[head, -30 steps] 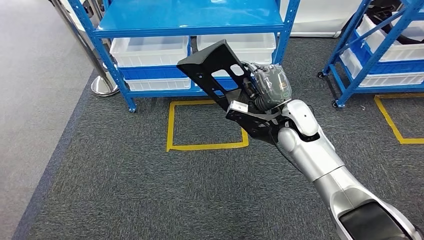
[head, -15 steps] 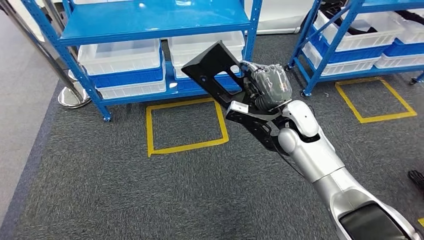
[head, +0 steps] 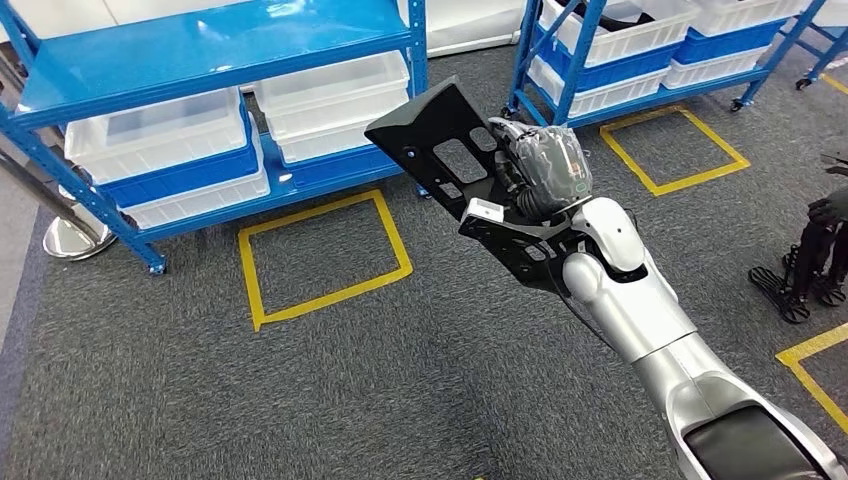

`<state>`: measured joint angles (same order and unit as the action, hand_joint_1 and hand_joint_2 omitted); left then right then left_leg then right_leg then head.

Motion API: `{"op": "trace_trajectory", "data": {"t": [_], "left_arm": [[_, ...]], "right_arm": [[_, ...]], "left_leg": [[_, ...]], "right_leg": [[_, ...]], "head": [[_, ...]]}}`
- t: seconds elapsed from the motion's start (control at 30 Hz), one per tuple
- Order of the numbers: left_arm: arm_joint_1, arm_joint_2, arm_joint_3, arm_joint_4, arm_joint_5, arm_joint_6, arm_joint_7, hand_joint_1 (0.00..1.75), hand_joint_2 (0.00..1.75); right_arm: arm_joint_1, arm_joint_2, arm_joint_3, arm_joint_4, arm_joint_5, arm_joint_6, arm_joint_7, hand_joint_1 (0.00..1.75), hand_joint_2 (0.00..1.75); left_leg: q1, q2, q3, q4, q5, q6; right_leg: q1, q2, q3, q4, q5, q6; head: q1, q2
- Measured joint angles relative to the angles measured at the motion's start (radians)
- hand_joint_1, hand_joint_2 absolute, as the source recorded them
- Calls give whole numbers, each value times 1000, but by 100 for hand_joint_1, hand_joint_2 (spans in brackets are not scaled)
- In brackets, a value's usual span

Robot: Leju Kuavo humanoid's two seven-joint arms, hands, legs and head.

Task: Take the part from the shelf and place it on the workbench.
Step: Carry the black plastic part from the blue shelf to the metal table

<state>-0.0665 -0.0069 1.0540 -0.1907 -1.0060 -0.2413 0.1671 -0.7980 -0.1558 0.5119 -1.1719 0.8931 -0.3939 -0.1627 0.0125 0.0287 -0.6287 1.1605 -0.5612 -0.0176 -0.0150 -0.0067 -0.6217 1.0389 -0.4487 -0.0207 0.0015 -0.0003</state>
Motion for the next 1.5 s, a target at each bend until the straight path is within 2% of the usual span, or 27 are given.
{"op": "trace_trajectory", "data": {"t": [0.07, 0.1, 0.13, 0.17, 0.23, 0.3, 0.37, 0.4, 0.47, 0.5, 0.57, 0.63, 0.67, 0.73, 0.8, 0.87, 0.93, 1.0, 1.07, 1.13, 1.17, 1.2, 1.23, 1.3, 1.37, 1.43, 1.5], "left_arm": [[3, 0, 0, 0, 0, 0, 0, 0, 175], [3, 0, 0, 0, 0, 0, 0, 0, 175], [4, 0, 0, 0, 0, 1, 0, 0, 175], [4, 0, 0, 0, 0, 1, 0, 0, 175], [5, 2, 0, 0, -1, 1, 0, 0, 175], [4, 5, 0, 0, 0, 1, 0, 0, 175], [3, 7, 0, 0, -1, 1, -1, 0, 175], [2, 6, 0, 0, -1, 1, -1, 0, 175], [2, 5, 0, 0, -2, 1, -1, 0, 175], [2, 5, 0, 0, -2, 1, -1, 0, 175], [3, 5, 1, 0, -2, 0, 0, 0, 175], [4, 5, 1, 0, -2, 0, 2, 0, 175], [4, 5, 2, 0, -2, 0, 3, 0, 175], [3, 5, 4, 0, -3, 0, 4, 0, 175], [2, 5, 6, 0, -4, 0, 4, 0, 175], [-1, 6, 6, 0, -6, 0, 4, 0, 175], [-3, 6, 7, 0, -7, 0, 5, 0, 175], [-3, 6, 7, 0, -7, -1, 5, 0, 175], [-1, 6, 7, 0, -7, -2, 6, 0, 175], [2, 6, 7, 0, -7, -2, 6, 0, 175], [2, 6, 7, 0, -7, -2, 6, 0, 175], [3, 6, 7, 0, -7, -2, 6, 0, 175], [4, 6, 7, 0, -7, -2, 6, 0, 175], [5, 7, 8, 0, -7, -2, 6, 0, 175], [4, 8, 10, 0, -6, -3, 6, 0, 175], [2, 8, 14, 0, -4, -3, 6, 0, 175], [1, 7, 17, 0, -3, -3, 6, 0, 175]], "right_arm": [[2, 0, 0, 0, 1, 1, 1, 175, 175], [2, 0, 0, 0, 1, 1, 3, 175, 175], [3, 0, 0, 0, 1, 2, 4, 175, 175], [2, 0, 0, 0, 1, 3, 5, 175, 175], [0, 0, 0, 0, 1, 3, 6, 175, 175], [-2, 0, 0, -2, 2, 4, 7, 175, 175], [-3, -1, -1, -3, 3, 5, 8, 175, 175], [-2, -4, -4, -4, 4, 5, 9, 175, 175], [-6, -10, -9, -6, 5, 7, 10, 175, 175], [-9, -11, -11, -7, 6, 9, 11, 175, 175], [-15, -11, -12, -8, 8, 13, 12, 175, 175], [-15, -13, -12, -8, 12, 19, 14, 175, 175], [-14, -15, -12, -8, 15, 22, 15, 175, 175], [-16, -19, -14, -8, 18, 29, 15, 175, 175], [-24, -23, -15, -8, 21, 33, 16, 175, 175], [-32, -27, -16, -10, 23, 35, 17, 175, 175], [-36, -32, -17, -11, 26, 36, 17, 175, 175], [-39, -35, -18, -13, 29, 36, 17, 175, 175], [-41, -35, -17, -14, 33, 37, 17, 175, 175], [-39, -35, -17, -13, 35, 39, 17, 175, 175], [-38, -35, -17, -13, 36, 41, 17, 175, 175], [-38, -35, -17, -13, 37, 41, 18, 175, 175], [-38, -35, -17, -14, 38, 42, 18, 175, 175], [-41, -35, -17, -14, 40, 44, 20, 175, 175], [-44, -35, -17, -15, 44, 48, 23, 175, 175], [-44, -41, -17, -17, 48, 49, 26, 175, 175], [-46, -48, -17, -18, 50, 49, 28, 175, 175]], "left_leg": [[1, -19, -54, 124, -52, -2], [0, -21, -63, 148, -52, -1], [0, -23, -53, 130, -32, 3], [0, -29, -26, 77, 2, 8], [1, -77, 38, -59, 59, 23], [-1, -118, 68, -128, 74, 33], [-4, -106, 73, -143, 78, 37], [-2, -92, 76, -153, 86, 39], [4, -66, 83, -177, 101, 46], [5, -54, 85, -183, 106, 48], [4, -30, 83, -184, 107, 52], [3, -1, 79, -179, 106, 52], [3, 14, 78, -176, 104, 51], [4, 39, 76, -165, 97, 44], [0, 58, 74, -151, 86, 32], [-6, 74, 74, -144, 78, 20], [-5, 85, 76, -143, 74, 9], [2, 51, 63, -108, 42, 0], [6, 0, 16, 2, -25, -3], [6, -19, -41, 124, -70, -2], [6, -21, -52, 145, -67, 0], [6, -24, -45, 125, -43, 3], [6, -32, -20, 69, -6, 8], [8, -81, 37, -59, 54, 20], [6, -116, 62, -120, 67, 26], [5, -98, 68, -134, 70, 32], [7, -69, 75, -152, 82, 44]], "right_leg": [[3, 25, -7, 1, 5, -4], [4, 39, -10, 3, 7, -4], [5, 54, -11, 4, 9, -3], [7, 68, -12, 6, 10, -2], [6, 93, -15, 9, 13, 2], [-1, 118, -26, 9, 21, 15], [-7, 145, -35, 2, 33, 34], [-6, 144, -39, 0, 34, 40], [1, 107, -50, 17, 19, 47], [2, 74, -64, 46, -3, 47], [0, 31, -110, 150, -60, 52], [-6, 13, -154, 253, -97, 61], [-10, 9, -151, 258, -90, 66], [-15, -10, -90, 160, -36, 71], [-11, -50, -24, 44, -1, 65], [-3, -61, -9, 8, 1, 49], [-3, -38, -12, 7, 6, 34], [-8, -17, -14, 2, 13, 20], [-8, 5, -18, 0, 18, 10], [-3, 30, -22, 1, 20, 6], [-1, 45, -23, 2, 21, 5], [1, 59, -24, 3, 21, 5], [2, 74, -23, 5, 21, 5], [1, 99, -26, 9, 23, 8], [-4, 124, -36, 10, 29, 21], [-9, 145, -44, 4, 39, 37], [-5, 106, -56, 23, 24, 47]], "head": [[0, 0], [0, 0], [0, 0], [0, 0], [0, 0], [0, 0], [-1, 0], [-1, 0], [2, 0], [4, 0], [5, 0], [5, 0], [5, 0], [5, 0], [5, 0], [5, 0], [5, 0], [5, 0], [4, 0], [4, 0], [4, 0], [4, 0], [4, 0], [5, 0], [4, 0], [4, 0], [6, 0]]}}
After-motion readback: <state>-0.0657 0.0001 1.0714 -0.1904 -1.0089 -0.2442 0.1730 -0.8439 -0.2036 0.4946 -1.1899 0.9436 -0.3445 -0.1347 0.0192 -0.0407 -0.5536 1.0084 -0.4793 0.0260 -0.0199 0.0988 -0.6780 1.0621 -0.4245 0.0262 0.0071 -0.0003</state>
